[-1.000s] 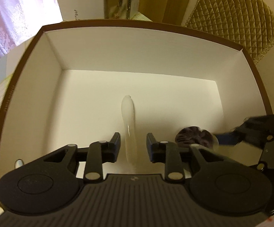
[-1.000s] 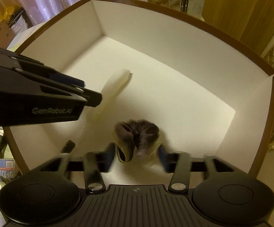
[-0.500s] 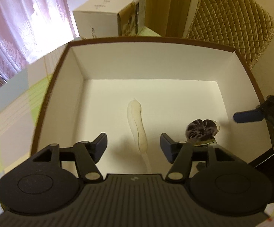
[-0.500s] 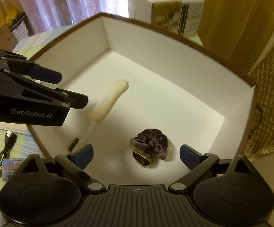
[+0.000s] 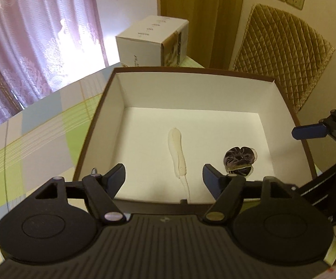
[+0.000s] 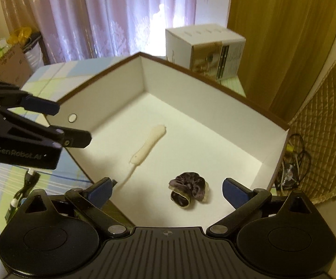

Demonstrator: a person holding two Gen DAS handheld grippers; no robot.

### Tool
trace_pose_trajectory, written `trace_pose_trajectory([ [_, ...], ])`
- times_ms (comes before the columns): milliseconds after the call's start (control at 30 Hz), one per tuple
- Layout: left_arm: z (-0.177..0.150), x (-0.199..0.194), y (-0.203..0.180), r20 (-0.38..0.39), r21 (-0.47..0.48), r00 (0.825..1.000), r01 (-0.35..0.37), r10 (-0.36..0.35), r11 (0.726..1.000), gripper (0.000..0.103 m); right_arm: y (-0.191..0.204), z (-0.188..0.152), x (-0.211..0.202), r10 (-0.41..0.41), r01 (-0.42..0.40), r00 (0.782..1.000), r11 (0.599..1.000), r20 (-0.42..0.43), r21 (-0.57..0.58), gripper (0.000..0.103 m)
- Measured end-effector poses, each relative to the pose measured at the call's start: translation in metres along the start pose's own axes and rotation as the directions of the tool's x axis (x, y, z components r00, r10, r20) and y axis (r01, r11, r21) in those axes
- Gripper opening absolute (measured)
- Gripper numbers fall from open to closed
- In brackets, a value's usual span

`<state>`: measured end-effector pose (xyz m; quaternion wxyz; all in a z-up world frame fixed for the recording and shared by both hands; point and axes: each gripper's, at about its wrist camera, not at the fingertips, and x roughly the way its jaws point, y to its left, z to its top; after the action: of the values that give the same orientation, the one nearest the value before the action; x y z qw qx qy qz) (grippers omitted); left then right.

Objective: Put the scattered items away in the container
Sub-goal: 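Open both grippers to release the toothbrush and scrunchie in the box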

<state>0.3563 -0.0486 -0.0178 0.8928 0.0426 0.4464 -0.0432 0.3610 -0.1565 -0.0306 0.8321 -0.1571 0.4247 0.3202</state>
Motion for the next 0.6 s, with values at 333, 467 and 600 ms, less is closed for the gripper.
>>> trace_pose_trajectory([
  [333,-0.034,-0.053,-0.002,0.066,-0.063,0.997,-0.036,0.041,0.997,0.079,0.012,-0.019,-0.037,-0.005,0.008,0.997,0.999,0.079,-0.032,0.101],
  [467,-0.054,-0.075,-0.006,0.09,-0.093,0.993,-0.063,0.071,0.994,0.082,0.016,-0.034,-0.057,0.026,-0.021,0.992,0.999,0.125,-0.037,0.101],
  [600,-0.074,-0.095,-0.011,0.106,-0.113,0.99,-0.081,0.094,0.99,0.082,0.018,-0.051,-0.072,0.047,-0.042,0.987,0.998,0.152,-0.036,0.101],
])
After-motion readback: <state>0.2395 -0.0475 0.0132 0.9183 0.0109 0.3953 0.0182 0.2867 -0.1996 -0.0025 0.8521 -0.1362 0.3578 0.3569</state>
